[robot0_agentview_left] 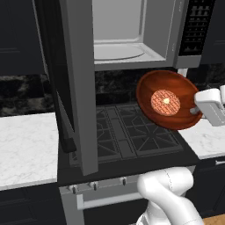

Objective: Open the microwave, place the bowl with waffle inside the microwave, then close the microwave door and turn it on.

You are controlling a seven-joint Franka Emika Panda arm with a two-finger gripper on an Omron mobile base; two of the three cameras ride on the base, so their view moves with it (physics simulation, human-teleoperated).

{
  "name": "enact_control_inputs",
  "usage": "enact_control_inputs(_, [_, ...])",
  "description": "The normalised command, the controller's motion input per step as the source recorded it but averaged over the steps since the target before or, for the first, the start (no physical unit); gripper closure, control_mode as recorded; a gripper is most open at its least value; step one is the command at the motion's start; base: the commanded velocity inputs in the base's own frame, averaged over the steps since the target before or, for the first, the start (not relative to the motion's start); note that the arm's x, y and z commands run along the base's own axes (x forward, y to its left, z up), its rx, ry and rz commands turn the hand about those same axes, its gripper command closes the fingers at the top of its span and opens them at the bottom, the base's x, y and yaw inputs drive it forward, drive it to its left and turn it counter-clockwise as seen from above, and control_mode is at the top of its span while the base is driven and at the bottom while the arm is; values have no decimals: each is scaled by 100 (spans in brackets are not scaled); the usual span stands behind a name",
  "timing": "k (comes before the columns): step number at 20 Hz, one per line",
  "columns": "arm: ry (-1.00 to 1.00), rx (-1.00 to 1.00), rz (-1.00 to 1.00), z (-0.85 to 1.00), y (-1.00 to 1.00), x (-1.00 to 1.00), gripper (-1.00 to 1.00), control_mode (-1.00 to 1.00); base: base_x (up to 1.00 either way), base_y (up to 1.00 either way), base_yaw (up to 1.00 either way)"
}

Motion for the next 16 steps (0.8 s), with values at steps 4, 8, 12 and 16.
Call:
enact_control_inputs(4, [0, 0, 7, 62, 68, 0, 100, -100, 0, 0, 0])
enact_control_inputs(8, [0, 0, 1, 59, 48, -4, 100, -100, 0, 0, 0])
enact_control_inputs(12, [0, 0, -5, 50, 15, -5, 100, -100, 0, 0, 0])
enact_control_inputs(16, [8, 0, -17, 50, 18, 0, 100, -100, 0, 0, 0])
